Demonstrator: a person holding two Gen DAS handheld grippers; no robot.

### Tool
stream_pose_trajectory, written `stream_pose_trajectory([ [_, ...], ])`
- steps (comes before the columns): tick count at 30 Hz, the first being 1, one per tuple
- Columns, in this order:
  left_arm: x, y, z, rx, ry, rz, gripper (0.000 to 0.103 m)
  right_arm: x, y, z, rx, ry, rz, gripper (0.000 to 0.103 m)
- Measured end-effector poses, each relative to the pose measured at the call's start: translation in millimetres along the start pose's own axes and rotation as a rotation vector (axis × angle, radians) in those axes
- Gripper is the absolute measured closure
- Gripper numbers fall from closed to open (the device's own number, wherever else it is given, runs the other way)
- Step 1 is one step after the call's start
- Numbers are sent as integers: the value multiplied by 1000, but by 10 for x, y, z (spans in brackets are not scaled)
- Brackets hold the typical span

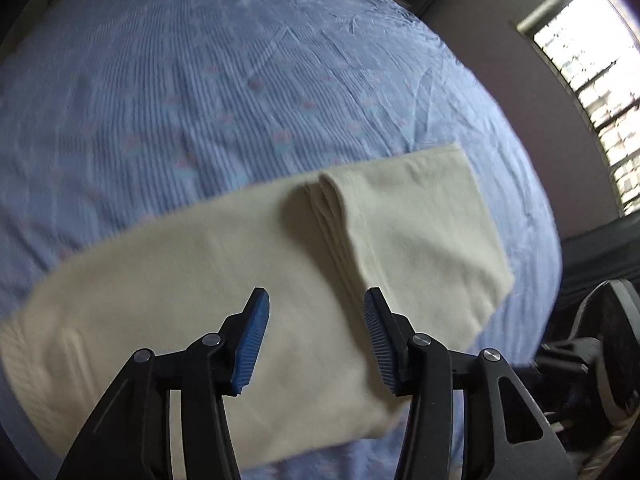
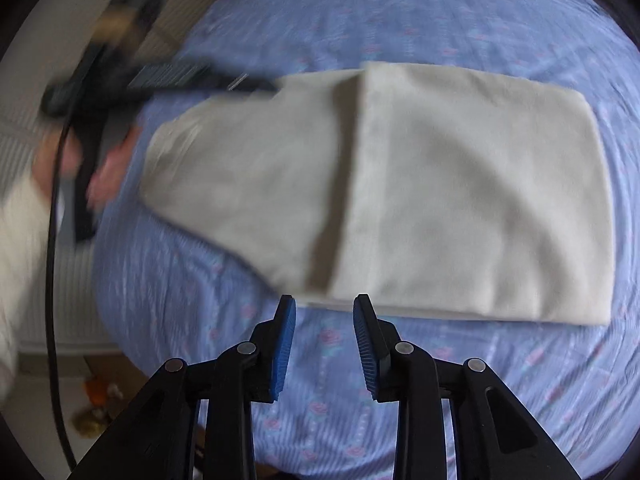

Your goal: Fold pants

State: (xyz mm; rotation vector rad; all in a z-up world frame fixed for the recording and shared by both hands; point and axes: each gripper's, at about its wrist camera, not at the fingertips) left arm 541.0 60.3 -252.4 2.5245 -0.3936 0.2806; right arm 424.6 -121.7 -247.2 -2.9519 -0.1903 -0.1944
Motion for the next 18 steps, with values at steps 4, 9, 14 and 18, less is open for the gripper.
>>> stream_pose_trajectory([
  [4,-83,-16,233,-109,-1,-76,51,116,521,143,-64,-14,122,71],
  [9,141,-119,631,-158,2,-180,51,103,646,303,-39,-36,198,71],
  [14,445,-142,931,-98,-3,-188,51,95,314,470,18,-49,137,71],
  [18,582,-82,1075,-65,-4,-166,51,96,170,630,37,-82,116,71],
])
Point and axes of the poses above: each gripper's, at about its wrist camera, not at the fingertips, and z roughly the way its jaws point, y to its right, x to its top, and after that the axes turned 6 degrees about -x, right-handed
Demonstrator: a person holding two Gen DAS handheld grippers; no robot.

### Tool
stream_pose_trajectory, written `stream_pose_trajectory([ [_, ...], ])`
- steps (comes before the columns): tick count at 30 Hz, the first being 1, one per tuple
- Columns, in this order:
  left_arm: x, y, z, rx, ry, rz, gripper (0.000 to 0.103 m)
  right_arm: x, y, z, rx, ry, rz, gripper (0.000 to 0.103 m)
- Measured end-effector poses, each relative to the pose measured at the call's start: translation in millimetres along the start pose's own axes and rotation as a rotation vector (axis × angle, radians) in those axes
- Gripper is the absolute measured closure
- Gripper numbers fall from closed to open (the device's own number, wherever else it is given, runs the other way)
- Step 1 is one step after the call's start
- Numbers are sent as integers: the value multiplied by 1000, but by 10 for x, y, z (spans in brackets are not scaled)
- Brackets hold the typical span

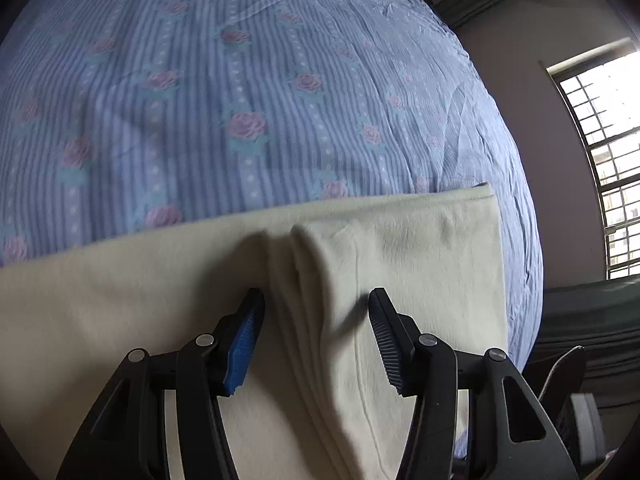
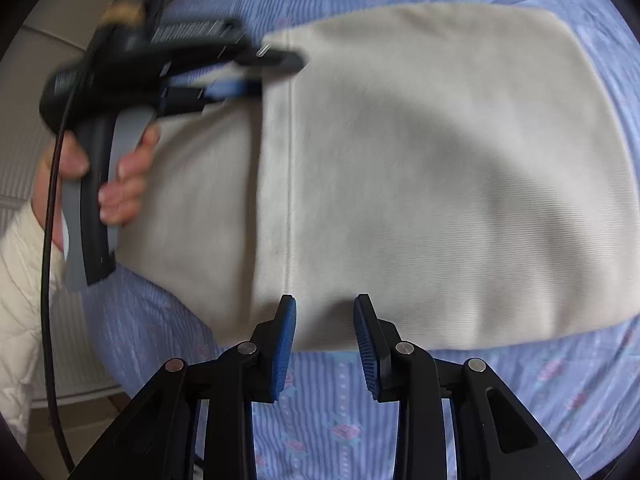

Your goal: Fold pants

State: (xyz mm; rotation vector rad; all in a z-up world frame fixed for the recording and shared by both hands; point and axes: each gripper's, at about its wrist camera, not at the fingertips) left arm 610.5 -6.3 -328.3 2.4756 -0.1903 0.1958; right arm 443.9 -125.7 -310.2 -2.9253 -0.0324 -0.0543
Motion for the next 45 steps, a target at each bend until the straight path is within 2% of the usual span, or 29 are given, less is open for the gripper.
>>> stream_pose_trajectory([
  [2,16,-2,14,-8,22,-24,56,24,-35,68,7,-16,-4,71],
  [4,11,-29,-3,-6,40,-57,80,48,-61,131,17,-33,-13,71],
  [5,5,-38,-32,-23,49,-65,83,56,-80,143,25,-38,-18,71],
  [10,-77,66,-434,-120,131,-12,85,73,-222,167,65,-41,-59,71],
  [12,-69,28,-467,-106,126,-17,85,75,-226,188,73,-44,-51,71],
  [17,-37,-241,-388,-85,109,-115,84,176,-322,208,115,-53,-52,71],
  [20,14,-316,-241,-5,69,-125,75,164,-397,242,140,-73,-74,71],
  [23,40,-298,-254,12,62,-133,66,123,-451,213,154,-86,-77,71],
  [25,16,-235,-452,91,116,-117,53,91,-495,125,196,-114,-65,71],
  [26,-1,-203,-582,128,151,-101,49,74,-521,72,211,-112,-67,71],
  [28,-93,-164,-928,199,228,-68,33,33,-615,-94,214,-81,-79,71],
  [30,-261,-171,-1287,263,282,-39,27,30,-695,-234,189,-49,-77,70],
  [32,-463,-210,-1596,316,311,-29,24,41,-763,-376,158,-6,-77,64],
  [34,-718,-243,-1893,358,349,-33,18,119,-834,-532,115,47,-88,50],
  [37,-1147,-449,-2272,405,397,-103,14,246,-1003,-672,71,107,-109,39],
  [42,-1823,-889,-2446,437,399,-277,11,445,-1220,-711,43,125,-141,35],
  [45,-2131,-1225,-2454,403,414,-410,11,513,-1547,-534,10,123,-181,35],
])
Point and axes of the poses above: each gripper's, at about its wrist camera, not at the fingertips, and z roughly the way its jaws point, y to its right, x to its top, and after that the axes turned 6 degrees about -x, right-handed
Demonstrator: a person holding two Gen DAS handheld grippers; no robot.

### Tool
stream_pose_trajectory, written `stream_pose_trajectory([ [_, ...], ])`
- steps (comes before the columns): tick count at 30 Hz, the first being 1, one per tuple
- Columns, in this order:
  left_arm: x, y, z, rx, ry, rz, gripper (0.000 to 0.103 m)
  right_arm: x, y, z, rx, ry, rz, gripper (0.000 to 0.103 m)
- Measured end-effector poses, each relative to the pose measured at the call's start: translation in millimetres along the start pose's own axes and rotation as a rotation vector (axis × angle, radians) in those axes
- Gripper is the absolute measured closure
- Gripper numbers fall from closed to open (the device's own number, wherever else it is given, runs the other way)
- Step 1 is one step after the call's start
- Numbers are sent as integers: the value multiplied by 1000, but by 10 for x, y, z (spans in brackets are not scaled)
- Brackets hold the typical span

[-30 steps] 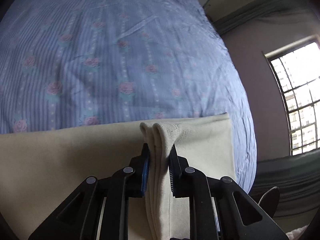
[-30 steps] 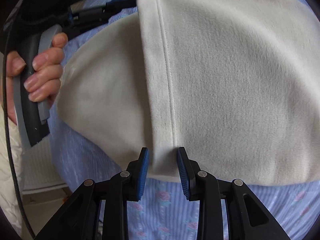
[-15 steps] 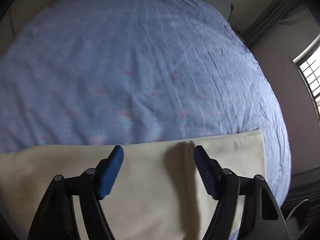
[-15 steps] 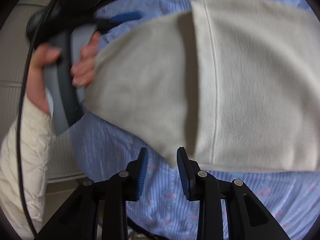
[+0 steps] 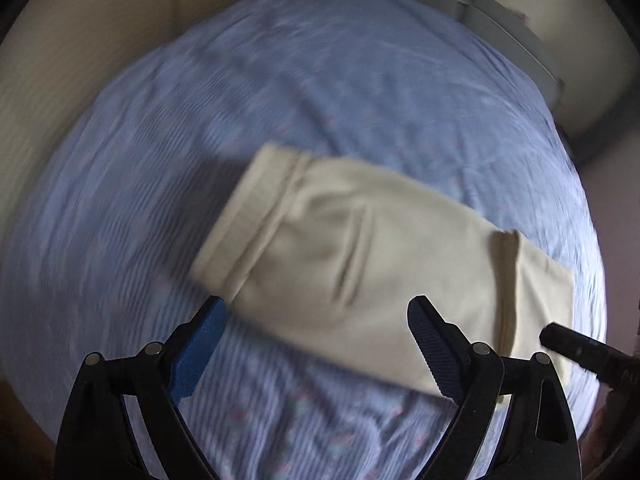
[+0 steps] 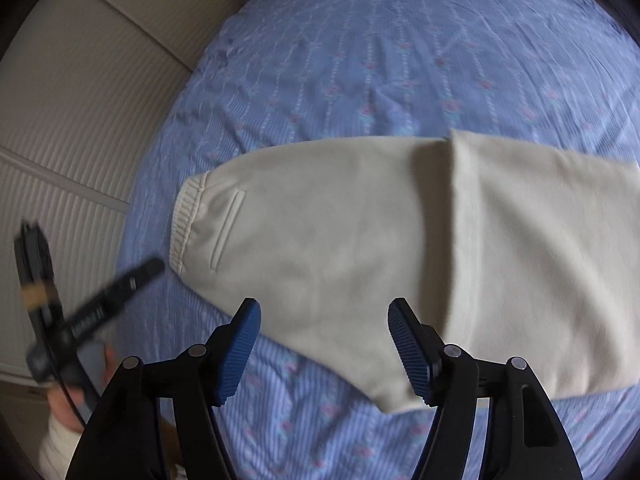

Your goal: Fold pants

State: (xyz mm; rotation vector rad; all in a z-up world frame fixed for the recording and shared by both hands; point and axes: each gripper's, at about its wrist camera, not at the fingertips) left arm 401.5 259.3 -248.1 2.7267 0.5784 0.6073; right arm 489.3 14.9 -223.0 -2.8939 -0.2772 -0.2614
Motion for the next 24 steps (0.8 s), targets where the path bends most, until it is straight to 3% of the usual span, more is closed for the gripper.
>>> stream_pose_trajectory([
  [3,-98,-429,130,-65,3,-176,11,141,-285,230,-21,-20,-71,35],
  [7,-148,-946,379,-267,35,-437,13,243,-558,417,-9,-63,-121,35],
  [9,-189,-1173,507,-333,76,-569,15,237,-620,438,-3,-71,-121,35],
  [11,-219,-1298,626,-350,89,-639,20,212,-665,454,2,-78,-121,35],
  [15,-194,-1326,853,-397,78,-656,21,171,-732,557,-13,-102,-152,35],
  [19,-46,-1258,886,-478,91,-640,53,169,-666,625,-18,-114,-132,35],
  [23,-60,-1238,753,-685,194,-632,58,166,-497,599,-6,-119,-65,35],
  [24,-84,-1266,795,-691,195,-655,58,165,-458,587,-9,-120,-51,35],
])
Point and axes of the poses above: each gripper's, at about its wrist camera, not at the fingertips, and z roughly the way its jaws point, y to its right, x to its top, and after that the axes turned 6 degrees about -x, right-handed
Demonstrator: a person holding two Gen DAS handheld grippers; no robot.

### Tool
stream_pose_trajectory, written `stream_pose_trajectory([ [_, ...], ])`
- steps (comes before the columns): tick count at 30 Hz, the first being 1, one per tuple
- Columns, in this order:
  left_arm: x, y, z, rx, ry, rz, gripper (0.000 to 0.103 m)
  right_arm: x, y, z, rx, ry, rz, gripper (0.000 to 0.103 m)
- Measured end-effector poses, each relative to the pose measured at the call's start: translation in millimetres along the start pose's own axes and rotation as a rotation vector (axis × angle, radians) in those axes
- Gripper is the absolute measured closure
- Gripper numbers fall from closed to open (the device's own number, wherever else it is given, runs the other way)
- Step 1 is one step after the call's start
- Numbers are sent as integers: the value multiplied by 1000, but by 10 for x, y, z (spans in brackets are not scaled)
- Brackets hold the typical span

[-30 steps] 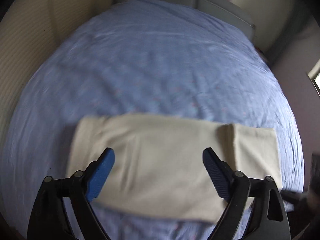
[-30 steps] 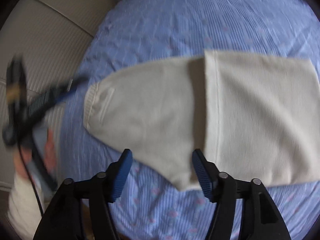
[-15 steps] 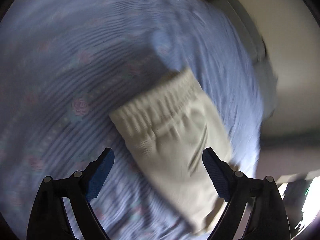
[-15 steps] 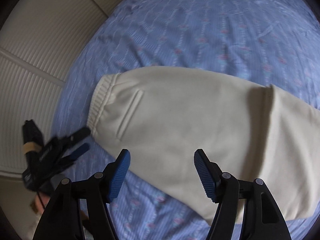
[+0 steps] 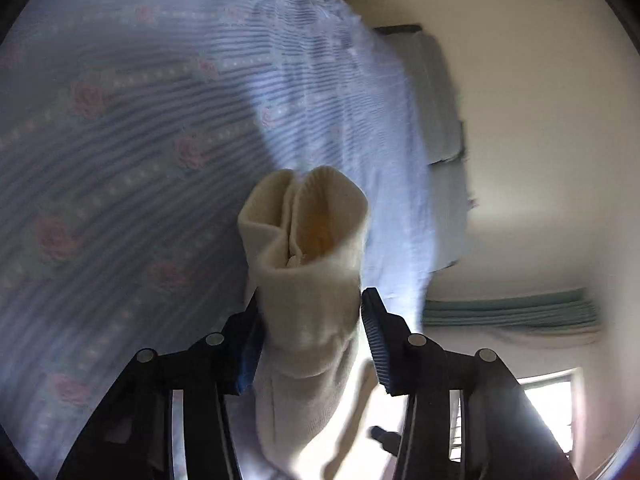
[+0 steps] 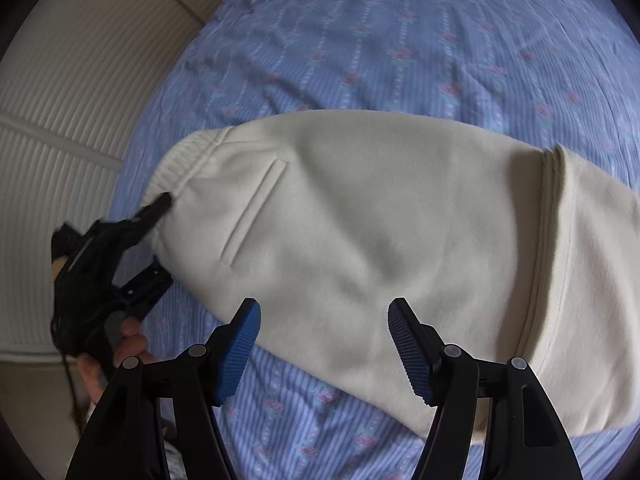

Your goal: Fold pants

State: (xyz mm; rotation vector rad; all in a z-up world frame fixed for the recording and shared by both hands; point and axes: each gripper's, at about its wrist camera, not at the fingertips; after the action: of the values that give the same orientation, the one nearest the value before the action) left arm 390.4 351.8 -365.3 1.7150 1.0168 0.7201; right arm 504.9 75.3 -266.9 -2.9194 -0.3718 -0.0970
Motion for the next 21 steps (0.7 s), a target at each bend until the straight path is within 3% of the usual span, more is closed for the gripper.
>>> stream_pose_trajectory([
  [3,4,-127,197,158,-18,-34,52,-7,14,-15,-9,2,-4,35],
  [5,-4,-171,364,220,-51,-56,53,-26,5,-33,-8,4,-19,35],
  [8,-41,64,436,339,-25,14,62,-51,50,-95,3,19,-28,35],
  [9,-57,167,437,370,-24,51,71,-62,93,-129,3,26,-25,35],
  [15,-365,1244,502,576,11,409,77,-200,663,-482,-14,80,31,35],
  [19,-916,1992,696,737,56,744,77,-366,1147,-844,-59,130,77,35],
  [21,-1155,2233,752,768,68,832,77,-466,1362,-1064,-87,160,88,35],
])
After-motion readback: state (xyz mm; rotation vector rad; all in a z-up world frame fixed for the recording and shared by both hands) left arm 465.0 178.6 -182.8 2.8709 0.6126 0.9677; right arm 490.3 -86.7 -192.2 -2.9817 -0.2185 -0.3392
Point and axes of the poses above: each gripper's, at about its wrist camera, not at the fingertips, and z roughly the way its jaws point, y to its right, x to its top, and after that the axes turned 6 degrees about -x, right-handed
